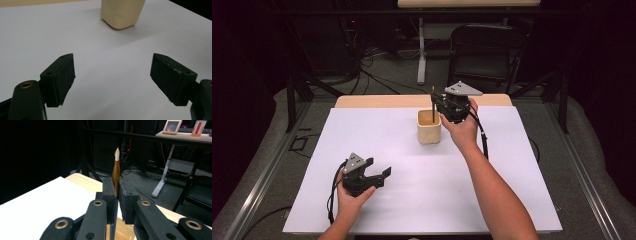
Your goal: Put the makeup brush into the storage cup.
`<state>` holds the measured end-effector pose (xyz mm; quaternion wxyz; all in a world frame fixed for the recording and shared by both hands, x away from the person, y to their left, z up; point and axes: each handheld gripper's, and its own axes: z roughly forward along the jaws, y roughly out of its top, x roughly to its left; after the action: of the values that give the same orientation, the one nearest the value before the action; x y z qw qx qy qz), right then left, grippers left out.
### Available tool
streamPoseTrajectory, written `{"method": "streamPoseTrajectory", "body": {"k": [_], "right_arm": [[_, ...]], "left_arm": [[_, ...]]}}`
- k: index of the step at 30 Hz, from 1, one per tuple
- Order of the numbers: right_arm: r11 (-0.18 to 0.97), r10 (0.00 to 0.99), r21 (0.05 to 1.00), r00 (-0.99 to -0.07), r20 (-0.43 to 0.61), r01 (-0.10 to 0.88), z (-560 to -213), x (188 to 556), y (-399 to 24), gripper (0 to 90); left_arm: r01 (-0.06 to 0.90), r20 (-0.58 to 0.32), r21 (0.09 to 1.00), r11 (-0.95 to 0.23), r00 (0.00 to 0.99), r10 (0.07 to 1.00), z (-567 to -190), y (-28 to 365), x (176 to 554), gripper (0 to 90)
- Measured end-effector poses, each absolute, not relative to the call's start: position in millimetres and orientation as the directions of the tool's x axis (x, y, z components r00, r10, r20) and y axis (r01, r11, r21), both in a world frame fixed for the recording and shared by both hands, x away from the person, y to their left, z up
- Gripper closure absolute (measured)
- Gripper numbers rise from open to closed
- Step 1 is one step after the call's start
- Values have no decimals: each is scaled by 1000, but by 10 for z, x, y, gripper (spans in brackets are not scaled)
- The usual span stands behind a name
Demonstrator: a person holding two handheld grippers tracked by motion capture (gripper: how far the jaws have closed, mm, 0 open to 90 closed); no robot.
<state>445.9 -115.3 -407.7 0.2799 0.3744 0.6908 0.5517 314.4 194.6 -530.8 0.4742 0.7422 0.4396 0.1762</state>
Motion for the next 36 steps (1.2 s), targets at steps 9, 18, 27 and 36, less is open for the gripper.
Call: {"method": "streamPoseTrajectory", "body": {"k": [9,18,27,36], "right_arm": [[123,831,972,-556,10,201,-4080,4458,-1159,837],[133,831,970,-556,3,204,-4117,4467,-1121,837],[139,835,966,-551,3,216,-4195,4494,-1108,837],[145,838,958,-545,13,246,-4315,4516,-1132,837]], "left_arm": [[485,-157,859,-164,555,817,-5311,1936,3149,199],[484,-160,860,-161,555,816,-5308,1936,3143,199],[482,-157,861,-164,557,815,-5306,1942,3145,200],[483,-156,860,-165,557,816,-5311,1937,3148,199]]}}
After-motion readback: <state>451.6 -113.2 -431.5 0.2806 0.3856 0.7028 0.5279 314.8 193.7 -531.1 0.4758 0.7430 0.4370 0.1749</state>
